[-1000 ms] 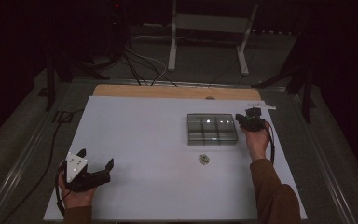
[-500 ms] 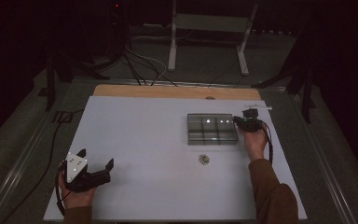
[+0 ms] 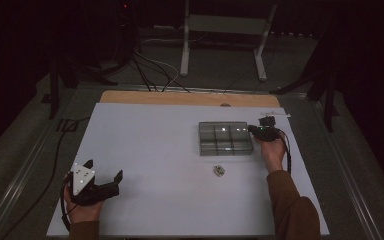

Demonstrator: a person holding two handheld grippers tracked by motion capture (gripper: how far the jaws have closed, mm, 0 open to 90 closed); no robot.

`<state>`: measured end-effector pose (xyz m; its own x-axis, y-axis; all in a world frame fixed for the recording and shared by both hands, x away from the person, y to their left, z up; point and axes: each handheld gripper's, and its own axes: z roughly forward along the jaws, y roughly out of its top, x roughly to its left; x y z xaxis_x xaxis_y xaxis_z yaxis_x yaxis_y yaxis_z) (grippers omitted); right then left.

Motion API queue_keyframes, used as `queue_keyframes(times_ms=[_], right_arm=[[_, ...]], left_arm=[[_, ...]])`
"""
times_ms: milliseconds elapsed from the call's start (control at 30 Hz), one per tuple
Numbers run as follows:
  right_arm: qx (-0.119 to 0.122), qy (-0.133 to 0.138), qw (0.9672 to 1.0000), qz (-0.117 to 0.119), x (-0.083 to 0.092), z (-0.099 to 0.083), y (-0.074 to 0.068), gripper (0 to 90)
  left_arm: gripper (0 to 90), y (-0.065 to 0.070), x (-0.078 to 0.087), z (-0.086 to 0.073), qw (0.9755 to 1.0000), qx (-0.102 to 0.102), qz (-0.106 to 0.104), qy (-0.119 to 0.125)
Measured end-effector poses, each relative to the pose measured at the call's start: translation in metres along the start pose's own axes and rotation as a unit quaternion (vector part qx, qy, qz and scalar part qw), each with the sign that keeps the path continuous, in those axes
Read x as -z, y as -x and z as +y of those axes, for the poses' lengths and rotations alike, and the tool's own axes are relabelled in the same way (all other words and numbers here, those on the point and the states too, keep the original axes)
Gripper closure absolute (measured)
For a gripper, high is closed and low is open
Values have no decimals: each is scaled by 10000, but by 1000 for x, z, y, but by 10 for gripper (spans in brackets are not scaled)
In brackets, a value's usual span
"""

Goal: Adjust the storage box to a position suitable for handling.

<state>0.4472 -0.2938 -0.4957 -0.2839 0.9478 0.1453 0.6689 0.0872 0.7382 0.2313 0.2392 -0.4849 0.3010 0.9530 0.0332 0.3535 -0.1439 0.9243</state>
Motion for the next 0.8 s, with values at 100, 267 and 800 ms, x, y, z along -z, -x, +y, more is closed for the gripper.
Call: queue_keyframes(times_ms=[100,267,800], right_arm=[[63,-22,10000,33,-1,1,-3,900],[177,-47,9998,127,-4,2,-9,900],[592,-164,9956,713,-11,-2,-57,900]], left_arm=[[17,0,0,0,10000,-7,-11,-8],[17,2,-1,0,10000,-40,-37,-48],[18,15,-23,7,9997,96,-172,-139]])
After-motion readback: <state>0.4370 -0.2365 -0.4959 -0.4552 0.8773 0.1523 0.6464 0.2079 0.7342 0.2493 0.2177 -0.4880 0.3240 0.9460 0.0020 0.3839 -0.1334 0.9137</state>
